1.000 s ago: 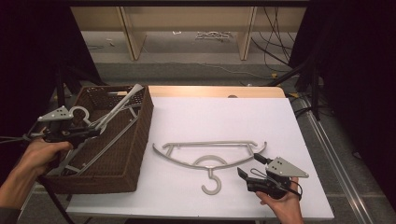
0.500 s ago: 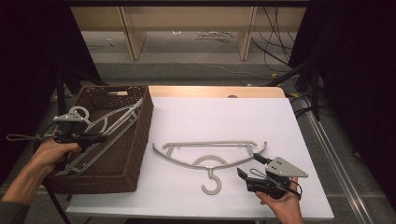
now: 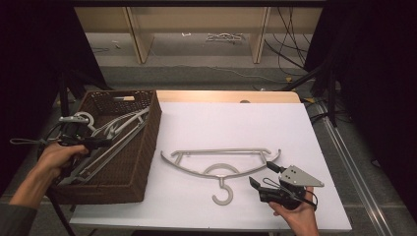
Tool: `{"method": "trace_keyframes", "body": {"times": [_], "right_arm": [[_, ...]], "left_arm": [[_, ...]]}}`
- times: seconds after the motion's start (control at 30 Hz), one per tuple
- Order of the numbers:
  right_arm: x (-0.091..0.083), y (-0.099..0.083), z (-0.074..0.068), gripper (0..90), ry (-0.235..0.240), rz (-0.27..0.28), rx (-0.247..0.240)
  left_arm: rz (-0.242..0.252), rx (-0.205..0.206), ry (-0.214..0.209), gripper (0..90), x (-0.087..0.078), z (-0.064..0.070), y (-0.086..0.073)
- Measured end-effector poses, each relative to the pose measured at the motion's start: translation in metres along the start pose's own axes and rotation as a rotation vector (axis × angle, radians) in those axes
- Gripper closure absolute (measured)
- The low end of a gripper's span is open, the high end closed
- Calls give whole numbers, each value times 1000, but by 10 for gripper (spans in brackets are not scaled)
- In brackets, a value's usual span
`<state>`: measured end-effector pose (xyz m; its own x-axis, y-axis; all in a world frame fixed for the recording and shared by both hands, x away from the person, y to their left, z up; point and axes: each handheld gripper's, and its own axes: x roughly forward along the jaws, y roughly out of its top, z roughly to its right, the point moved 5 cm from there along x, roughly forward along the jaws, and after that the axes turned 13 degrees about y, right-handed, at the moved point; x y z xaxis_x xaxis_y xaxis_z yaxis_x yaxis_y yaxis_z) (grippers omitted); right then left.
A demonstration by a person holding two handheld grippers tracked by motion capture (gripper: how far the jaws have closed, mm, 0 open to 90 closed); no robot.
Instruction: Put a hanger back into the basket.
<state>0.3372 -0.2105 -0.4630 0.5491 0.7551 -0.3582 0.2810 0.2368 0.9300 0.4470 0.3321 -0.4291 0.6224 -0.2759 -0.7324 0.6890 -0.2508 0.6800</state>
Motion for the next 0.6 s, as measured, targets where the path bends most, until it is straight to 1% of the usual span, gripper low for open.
{"method": "trace_keyframes", "body": {"times": [0.03, 0.07, 0.1, 0.13, 0.17, 0.2, 0.23, 0.27, 0.3, 0.33, 0.37, 0.4, 0.43, 0.47, 0.53, 0.57, 0.6], "right_arm": [[0, 0, 0, 224, -1, 1, 1], [0, 0, 1, 224, -8, 7, -15], [0, 0, 0, 224, -3, 0, 1], [0, 0, 0, 224, 0, 2, 2], [0, 0, 0, 224, -2, 2, -2], [0, 0, 2, 224, -7, 6, -16], [0, 0, 0, 224, -2, 5, 0], [0, 0, 1, 224, -3, 3, 0], [0, 1, 2, 224, -10, 11, -16], [0, 1, 2, 224, -8, 8, -17], [0, 0, 2, 224, -9, 9, -17], [0, 0, 1, 224, -6, 8, -9], [0, 0, 1, 224, -4, 3, -1], [0, 0, 1, 224, -4, 4, -1], [0, 0, 0, 224, 0, 1, 0], [0, 0, 2, 224, -7, 9, -14], [0, 0, 2, 224, -9, 9, -15]], "left_arm": [[7, -12, 7, 764, 0, -2, 1], [12, -23, 20, 758, 0, -4, 2], [12, -29, 22, 757, 0, -5, 2], [3, -29, 25, 756, -1, -6, 3], [3, -37, 32, 753, -1, -7, 4], [2, -40, 46, 750, -1, -8, 4], [4, -43, 62, 744, -1, -10, 5], [-1, -27, 82, 743, -2, -13, 6], [-3, -29, 87, 742, -2, -14, 6], [-10, -33, 93, 741, -2, -16, 7], [-9, -37, 98, 740, -2, -17, 8], [-8, -36, 120, 738, -2, -21, 8], [-10, -27, 134, 737, -3, -24, 8], [-12, -33, 147, 737, -3, -27, 9], [-11, -51, 159, 735, -2, -33, 9], [-11, -57, 164, 735, -2, -34, 8], [-11, -61, 168, 735, -1, -36, 8]]}}
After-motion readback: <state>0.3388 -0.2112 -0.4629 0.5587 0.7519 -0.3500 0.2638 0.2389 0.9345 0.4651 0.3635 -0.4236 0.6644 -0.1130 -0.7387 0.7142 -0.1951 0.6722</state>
